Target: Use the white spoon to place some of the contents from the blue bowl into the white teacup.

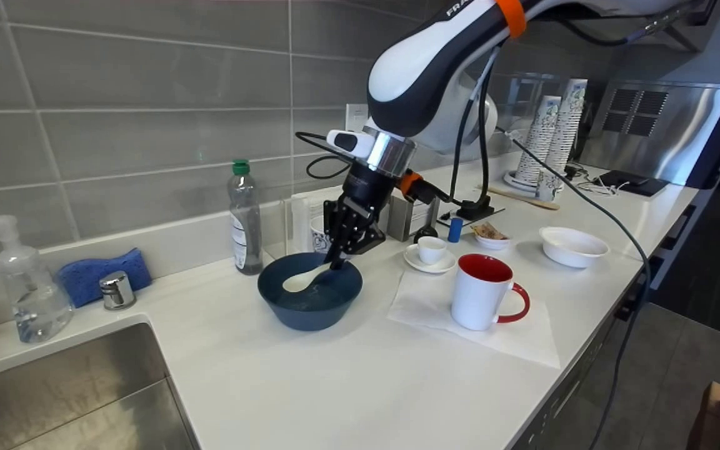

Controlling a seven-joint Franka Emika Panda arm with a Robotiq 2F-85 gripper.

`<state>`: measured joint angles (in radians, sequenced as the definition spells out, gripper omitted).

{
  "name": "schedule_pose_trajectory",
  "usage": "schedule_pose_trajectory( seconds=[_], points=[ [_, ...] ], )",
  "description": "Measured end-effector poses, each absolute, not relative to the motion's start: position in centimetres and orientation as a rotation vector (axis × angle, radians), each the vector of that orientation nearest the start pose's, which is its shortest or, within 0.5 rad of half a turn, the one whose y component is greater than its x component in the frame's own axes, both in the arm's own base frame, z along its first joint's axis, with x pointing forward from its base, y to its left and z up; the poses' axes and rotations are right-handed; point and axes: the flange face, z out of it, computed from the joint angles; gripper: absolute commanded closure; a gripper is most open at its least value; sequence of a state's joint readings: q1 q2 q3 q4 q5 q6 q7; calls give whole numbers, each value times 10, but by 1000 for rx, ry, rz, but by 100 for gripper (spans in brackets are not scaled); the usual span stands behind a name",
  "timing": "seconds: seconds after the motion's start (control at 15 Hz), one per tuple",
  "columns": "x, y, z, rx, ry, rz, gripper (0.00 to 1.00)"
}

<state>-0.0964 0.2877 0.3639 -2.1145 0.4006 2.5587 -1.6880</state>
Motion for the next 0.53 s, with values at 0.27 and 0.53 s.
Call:
schedule_pose_trajectory(
  seconds=[0.27,0.53],
  points=[
    [550,126,321,2302,2290,645,97],
    [524,85,337,2395,2161,707,97]
  ],
)
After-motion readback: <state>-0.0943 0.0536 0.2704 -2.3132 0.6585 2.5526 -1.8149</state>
